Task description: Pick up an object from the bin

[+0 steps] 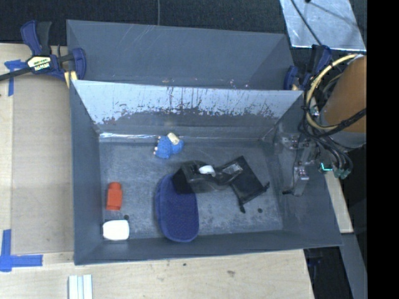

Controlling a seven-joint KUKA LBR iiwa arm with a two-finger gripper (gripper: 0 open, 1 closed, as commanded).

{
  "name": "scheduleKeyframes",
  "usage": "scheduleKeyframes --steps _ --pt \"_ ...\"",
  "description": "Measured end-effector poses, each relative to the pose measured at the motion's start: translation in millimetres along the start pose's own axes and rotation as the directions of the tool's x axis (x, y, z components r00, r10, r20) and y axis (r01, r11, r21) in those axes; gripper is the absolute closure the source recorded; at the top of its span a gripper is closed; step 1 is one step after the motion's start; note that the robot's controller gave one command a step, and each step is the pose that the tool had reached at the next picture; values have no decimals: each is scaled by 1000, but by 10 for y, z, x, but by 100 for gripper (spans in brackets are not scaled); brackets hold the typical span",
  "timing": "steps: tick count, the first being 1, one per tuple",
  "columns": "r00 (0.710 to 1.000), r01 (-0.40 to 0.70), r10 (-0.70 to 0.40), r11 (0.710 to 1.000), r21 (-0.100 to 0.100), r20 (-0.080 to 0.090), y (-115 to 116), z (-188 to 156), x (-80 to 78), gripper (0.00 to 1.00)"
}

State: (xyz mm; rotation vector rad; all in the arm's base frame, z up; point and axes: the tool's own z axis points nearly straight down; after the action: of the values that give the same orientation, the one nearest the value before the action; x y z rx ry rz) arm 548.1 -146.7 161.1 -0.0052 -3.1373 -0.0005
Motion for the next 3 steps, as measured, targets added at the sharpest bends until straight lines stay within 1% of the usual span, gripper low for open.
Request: scheduleKeyframes --steps 1,2,3 --pt "1000 -20 20 1000 -2 -1 379 952 442 0" --pt "698 716 -716 698 8 7 257 608 438 0" --pt "513 858 -858 513 3 2 249 616 593 0"
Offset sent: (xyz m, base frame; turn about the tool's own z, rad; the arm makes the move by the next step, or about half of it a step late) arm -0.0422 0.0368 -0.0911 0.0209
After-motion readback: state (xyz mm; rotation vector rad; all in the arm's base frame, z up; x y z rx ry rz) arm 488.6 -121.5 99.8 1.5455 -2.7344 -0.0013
